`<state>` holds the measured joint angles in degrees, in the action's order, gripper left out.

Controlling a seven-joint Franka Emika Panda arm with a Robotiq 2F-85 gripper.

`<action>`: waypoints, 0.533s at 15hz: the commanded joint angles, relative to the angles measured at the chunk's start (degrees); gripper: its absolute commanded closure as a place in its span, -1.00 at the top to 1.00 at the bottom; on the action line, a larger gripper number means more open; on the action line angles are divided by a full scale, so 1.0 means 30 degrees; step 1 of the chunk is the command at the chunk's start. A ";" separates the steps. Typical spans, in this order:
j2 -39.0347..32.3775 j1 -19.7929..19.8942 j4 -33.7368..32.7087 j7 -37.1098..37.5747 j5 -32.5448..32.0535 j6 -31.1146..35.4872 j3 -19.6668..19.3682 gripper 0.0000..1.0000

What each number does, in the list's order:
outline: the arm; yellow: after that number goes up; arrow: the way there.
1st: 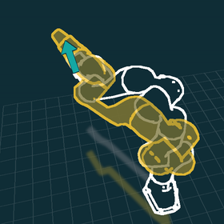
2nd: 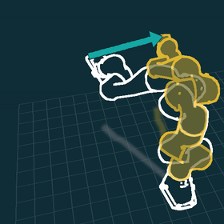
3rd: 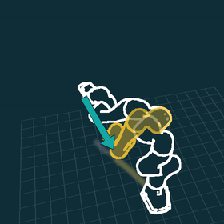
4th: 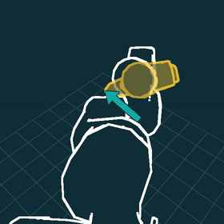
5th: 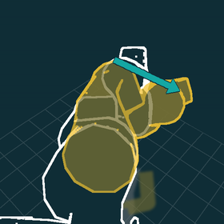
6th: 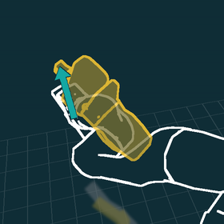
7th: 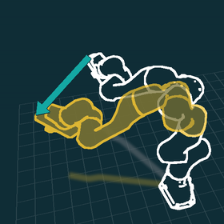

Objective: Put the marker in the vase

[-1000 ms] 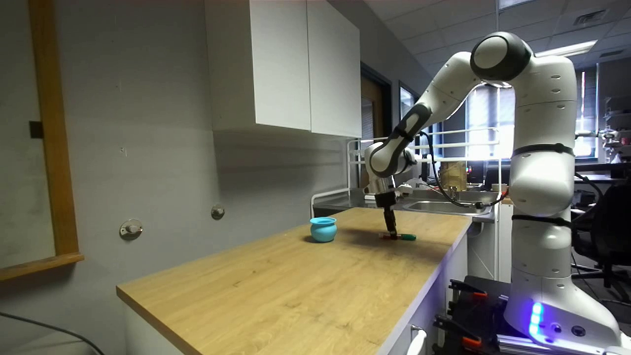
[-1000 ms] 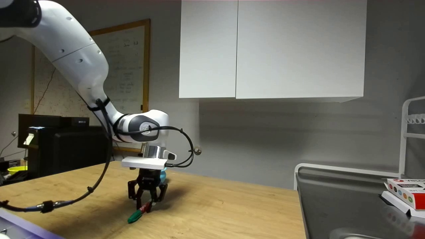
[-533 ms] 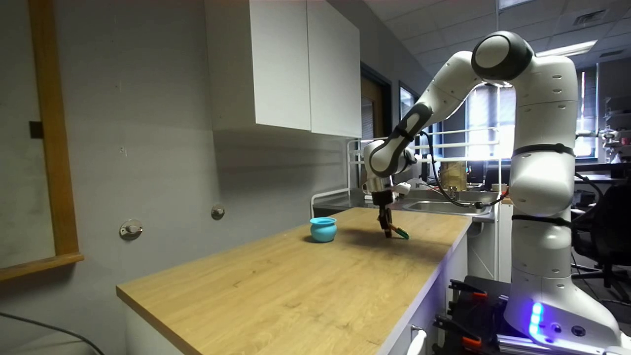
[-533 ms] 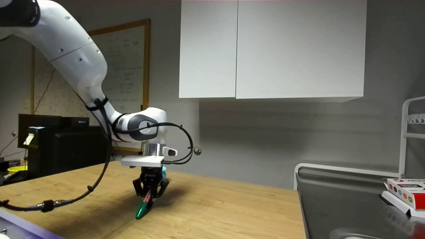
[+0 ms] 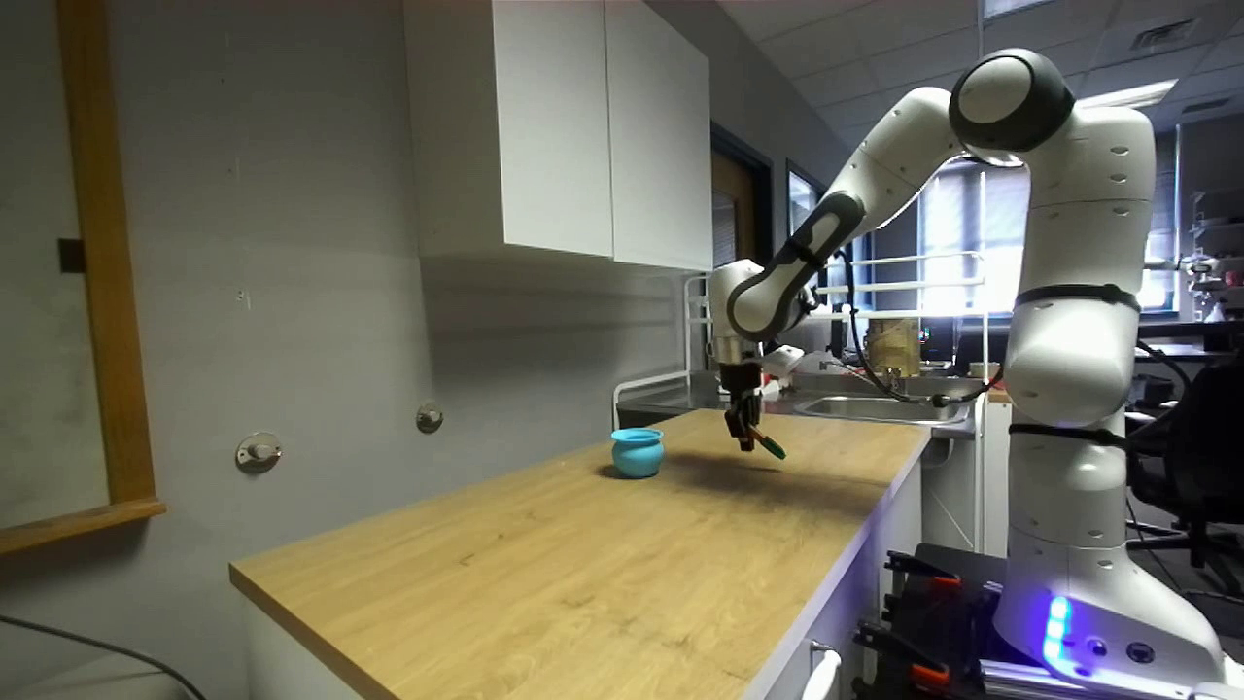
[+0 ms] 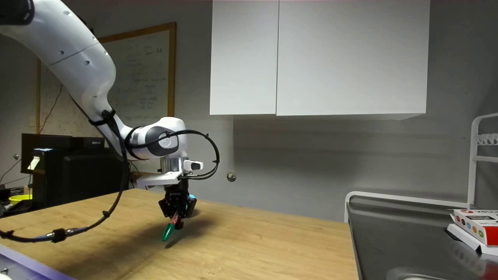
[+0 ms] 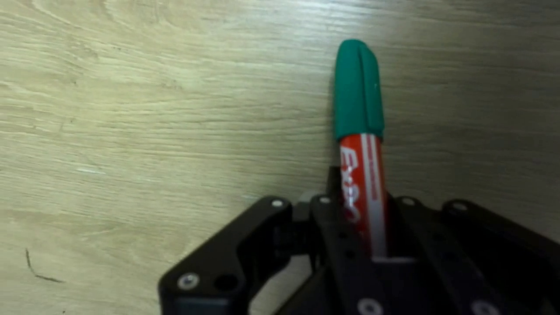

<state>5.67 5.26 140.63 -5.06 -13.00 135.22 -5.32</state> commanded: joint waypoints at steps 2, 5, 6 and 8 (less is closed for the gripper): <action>0.0199 0.0046 0.0079 0.1765 -0.0689 -0.0231 0.0286 -0.76; 0.0463 0.0004 0.0120 0.2340 -0.0507 -0.0216 0.0341 -0.78; 0.0559 -0.0028 0.0106 0.2504 -0.0434 -0.0263 0.0383 -0.78; 0.0752 -0.0080 0.0046 0.2825 -0.0385 -0.0322 0.0503 -0.78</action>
<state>6.29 5.25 140.61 0.80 -13.87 135.12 -4.65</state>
